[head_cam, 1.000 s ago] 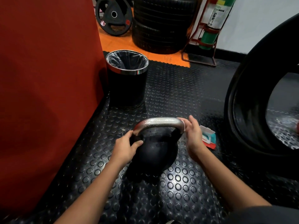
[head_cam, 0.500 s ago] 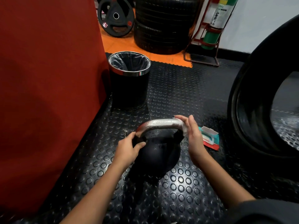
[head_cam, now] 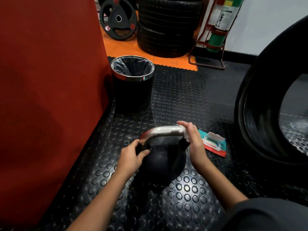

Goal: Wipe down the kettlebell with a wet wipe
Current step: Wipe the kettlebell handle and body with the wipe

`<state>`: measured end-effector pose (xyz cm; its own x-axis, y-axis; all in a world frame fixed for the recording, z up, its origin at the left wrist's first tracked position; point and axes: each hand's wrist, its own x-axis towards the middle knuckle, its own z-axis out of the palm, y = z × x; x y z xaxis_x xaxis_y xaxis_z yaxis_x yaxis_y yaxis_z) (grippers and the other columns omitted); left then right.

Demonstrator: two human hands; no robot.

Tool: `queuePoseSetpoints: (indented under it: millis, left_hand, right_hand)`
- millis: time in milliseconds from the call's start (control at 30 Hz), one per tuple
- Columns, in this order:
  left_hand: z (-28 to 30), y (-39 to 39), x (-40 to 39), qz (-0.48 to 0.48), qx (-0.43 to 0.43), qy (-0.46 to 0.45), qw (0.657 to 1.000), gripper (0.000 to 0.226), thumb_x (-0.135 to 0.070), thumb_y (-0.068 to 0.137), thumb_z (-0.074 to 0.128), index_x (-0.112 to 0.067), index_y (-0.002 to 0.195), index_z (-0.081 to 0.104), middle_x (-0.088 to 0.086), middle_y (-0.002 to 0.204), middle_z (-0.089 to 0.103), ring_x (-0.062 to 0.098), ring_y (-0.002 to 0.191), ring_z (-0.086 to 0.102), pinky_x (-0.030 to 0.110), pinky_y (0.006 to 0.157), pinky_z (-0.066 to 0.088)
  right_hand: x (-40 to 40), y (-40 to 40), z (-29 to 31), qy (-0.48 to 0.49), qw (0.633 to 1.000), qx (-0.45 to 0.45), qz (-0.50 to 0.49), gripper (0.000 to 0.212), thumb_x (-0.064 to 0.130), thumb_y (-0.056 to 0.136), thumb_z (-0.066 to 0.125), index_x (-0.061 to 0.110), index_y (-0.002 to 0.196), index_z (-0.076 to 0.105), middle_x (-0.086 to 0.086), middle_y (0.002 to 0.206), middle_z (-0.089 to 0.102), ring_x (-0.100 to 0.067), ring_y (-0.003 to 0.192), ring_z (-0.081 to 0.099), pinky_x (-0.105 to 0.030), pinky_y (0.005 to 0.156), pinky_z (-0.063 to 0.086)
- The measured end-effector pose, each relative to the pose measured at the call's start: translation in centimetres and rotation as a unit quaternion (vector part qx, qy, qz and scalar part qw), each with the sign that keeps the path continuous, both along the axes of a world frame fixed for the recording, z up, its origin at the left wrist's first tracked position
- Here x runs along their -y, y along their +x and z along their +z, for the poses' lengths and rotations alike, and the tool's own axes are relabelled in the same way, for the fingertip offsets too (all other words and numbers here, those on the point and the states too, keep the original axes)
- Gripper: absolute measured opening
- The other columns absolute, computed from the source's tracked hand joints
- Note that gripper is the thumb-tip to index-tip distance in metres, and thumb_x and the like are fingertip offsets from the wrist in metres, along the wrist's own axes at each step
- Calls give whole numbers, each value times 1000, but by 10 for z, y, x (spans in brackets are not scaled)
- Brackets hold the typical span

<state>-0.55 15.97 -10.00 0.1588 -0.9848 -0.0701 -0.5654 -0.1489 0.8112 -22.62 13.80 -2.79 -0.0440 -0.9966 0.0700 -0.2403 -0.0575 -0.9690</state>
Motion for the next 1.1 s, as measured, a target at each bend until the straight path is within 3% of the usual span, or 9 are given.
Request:
queuePoseSetpoints:
  millis: [133,300,400,500,633,733,833,933,1100]
  left_hand:
    - [-2,0,0,-1,-11,-4,1000,41,-39,81,75,-26,118,64,-10,104,71,9,99,65,29,90,52]
    - [-5,2,1,-4,-15,-8,1000,41,-40,79,76,-27,117,64,-12,102,71,7,98,65,29,90,52]
    - [-9,4,2,-5,-10,-4,1000,49,-44,79,75,-25,122,63,-9,108,71,9,103,65,31,93,52]
    - [-11,4,3,-4,-12,2,1000,53,-48,78,73,-25,124,62,-9,110,71,9,104,64,32,94,51]
    - [-14,6,5,-4,-11,7,1000,60,-56,74,71,-27,125,61,-8,113,70,11,108,64,36,95,51]
    - [-16,6,5,-5,-10,3,1000,55,-52,76,73,-27,124,61,-9,112,70,10,107,64,35,95,51]
    - [-16,6,6,-3,-16,2,1000,53,-48,78,74,-27,124,62,-9,112,70,10,106,64,35,95,51]
    - [-16,4,6,-3,-18,7,1000,51,-47,78,74,-28,124,62,-9,111,70,10,105,64,35,94,51]
    - [-15,5,5,-4,-16,17,1000,63,-60,73,66,-28,126,60,-9,115,69,11,110,63,37,97,51]
  right_hand:
    - [-20,-7,-7,-28,1000,4,2,59,62,97,31,36,146,50,19,153,45,2,145,34,-31,120,24]
    - [4,-14,-25,96,992,75,-24,88,95,76,39,34,135,61,7,141,61,-11,137,50,-46,123,29]
    - [1,-3,-7,14,999,-25,-35,58,74,94,28,39,120,65,15,121,62,-12,124,53,-42,114,36]
    - [-14,4,-2,-53,998,-38,-11,50,58,100,29,34,133,58,20,134,56,-7,134,45,-33,113,32]
    - [-12,-8,-26,18,999,25,-30,68,74,90,33,36,144,48,20,145,48,0,141,39,-37,122,26]
    - [7,-12,-28,100,993,42,-43,88,95,77,33,31,133,60,11,137,60,-8,134,50,-46,122,29]
    - [5,-2,-8,24,999,-24,-31,67,78,92,27,33,125,64,12,126,63,-10,127,53,-42,116,34]
    - [-18,6,0,-55,995,-81,7,60,61,99,27,32,145,50,24,146,47,-1,142,36,-32,118,25]
    - [-9,-14,-25,23,999,3,-25,61,71,93,32,39,139,54,21,142,53,2,137,43,-32,118,29]
